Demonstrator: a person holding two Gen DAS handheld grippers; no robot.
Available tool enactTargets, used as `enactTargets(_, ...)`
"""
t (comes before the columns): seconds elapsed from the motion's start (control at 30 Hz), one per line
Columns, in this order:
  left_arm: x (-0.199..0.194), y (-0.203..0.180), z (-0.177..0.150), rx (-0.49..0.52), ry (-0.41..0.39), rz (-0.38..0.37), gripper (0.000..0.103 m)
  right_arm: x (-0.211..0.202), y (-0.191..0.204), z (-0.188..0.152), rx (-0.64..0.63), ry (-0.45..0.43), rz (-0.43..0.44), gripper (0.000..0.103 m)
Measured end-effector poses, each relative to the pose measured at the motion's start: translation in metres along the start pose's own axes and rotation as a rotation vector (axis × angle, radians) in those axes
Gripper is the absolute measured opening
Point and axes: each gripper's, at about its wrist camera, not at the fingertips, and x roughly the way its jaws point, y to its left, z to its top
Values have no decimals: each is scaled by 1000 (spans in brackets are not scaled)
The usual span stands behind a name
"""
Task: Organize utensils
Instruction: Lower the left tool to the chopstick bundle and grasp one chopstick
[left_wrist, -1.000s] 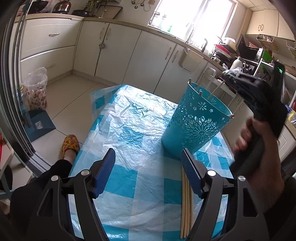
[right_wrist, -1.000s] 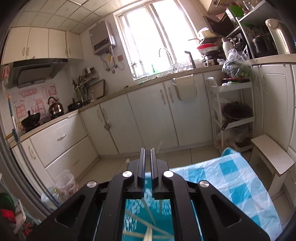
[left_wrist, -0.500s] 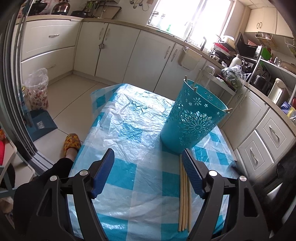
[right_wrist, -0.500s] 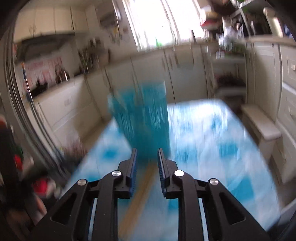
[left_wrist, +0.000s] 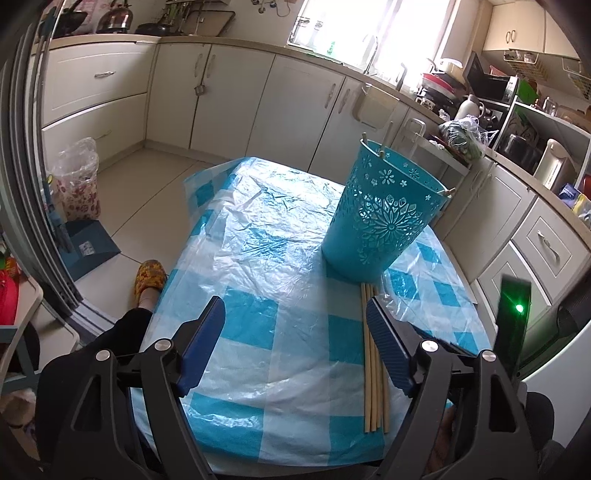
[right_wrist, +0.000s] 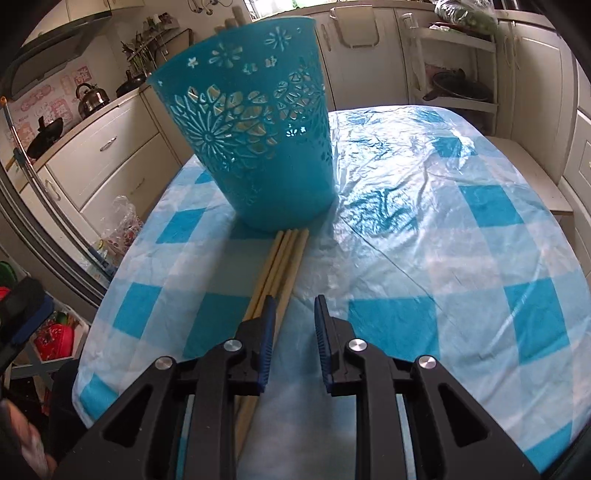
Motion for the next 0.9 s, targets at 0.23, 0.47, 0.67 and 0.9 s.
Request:
enactTargets(0.23,8,-4,-3,18,29,2,77,6,4,0,-66,20,-36,19)
enactTargets(0.47,51,-38,-2,145,136,11,78,-10,-16,-5,-116,91,-54,8)
enactTargets(0.67,100,-70,-5,242,202,39,78,-24,-43,-14,-35,84,-13,6)
enactTargets(0.9,140,-81,-8,267,259,112,77,-26,-44,-14,-27,73,13,6)
